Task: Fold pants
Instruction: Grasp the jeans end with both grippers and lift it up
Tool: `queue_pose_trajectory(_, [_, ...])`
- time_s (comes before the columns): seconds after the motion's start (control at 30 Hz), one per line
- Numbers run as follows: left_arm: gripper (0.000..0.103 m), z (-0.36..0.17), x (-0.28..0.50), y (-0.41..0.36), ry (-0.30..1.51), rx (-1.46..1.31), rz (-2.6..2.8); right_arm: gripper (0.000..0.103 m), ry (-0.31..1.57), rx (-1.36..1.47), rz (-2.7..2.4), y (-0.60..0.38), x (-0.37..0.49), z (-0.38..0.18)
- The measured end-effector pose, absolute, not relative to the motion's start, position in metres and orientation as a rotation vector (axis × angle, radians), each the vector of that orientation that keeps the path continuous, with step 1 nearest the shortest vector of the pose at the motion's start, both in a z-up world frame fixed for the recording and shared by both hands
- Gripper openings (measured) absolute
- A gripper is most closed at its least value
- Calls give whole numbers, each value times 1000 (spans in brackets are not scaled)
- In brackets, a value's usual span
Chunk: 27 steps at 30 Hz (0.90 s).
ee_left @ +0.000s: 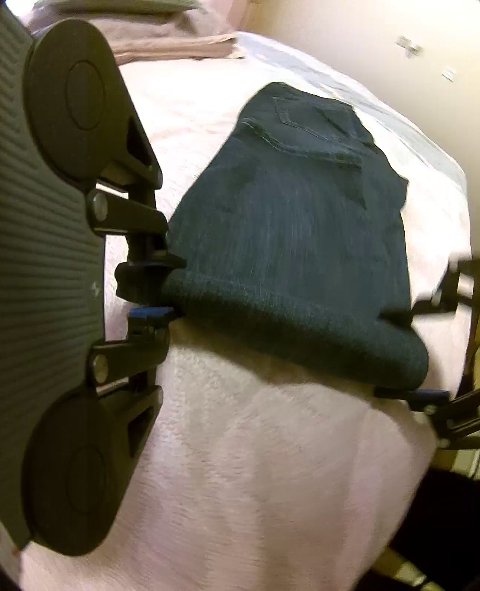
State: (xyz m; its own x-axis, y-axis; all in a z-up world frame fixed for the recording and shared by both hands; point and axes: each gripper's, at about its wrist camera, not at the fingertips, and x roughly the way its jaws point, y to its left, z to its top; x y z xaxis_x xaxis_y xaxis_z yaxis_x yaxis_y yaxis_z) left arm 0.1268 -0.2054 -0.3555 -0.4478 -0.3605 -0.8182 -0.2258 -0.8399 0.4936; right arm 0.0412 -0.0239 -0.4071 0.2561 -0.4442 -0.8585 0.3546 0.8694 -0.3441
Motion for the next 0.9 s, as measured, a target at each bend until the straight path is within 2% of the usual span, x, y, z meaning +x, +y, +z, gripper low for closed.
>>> queue_pose_trajectory(0.07, [14,-338,131,-214,-732,1605,-2484,32,1181,-83,-553,-24,36,-399])
queue_pose_trajectory(0.1, [14,-328,132,-217,-684,1603,-2492,19,1168,-69,-564,-25,33,-391])
queue_pose_trajectory(0.13, [13,-317,131,-220,-650,1599,-2495,13,1152,-61,-579,-29,30,-382])
queue_pose_trajectory(0.3, [12,-247,132,-248,-460,1552,-2506,10,1054,32,-619,-58,11,-317])
queue_pose_trajectory(0.57, [12,-140,95,-321,-317,1480,-2502,9,853,297,-672,-127,-41,-218])
queue_pose_trajectory(0.9, [12,-68,-16,-455,-122,1480,-2495,9,638,519,-687,-247,-145,-165])
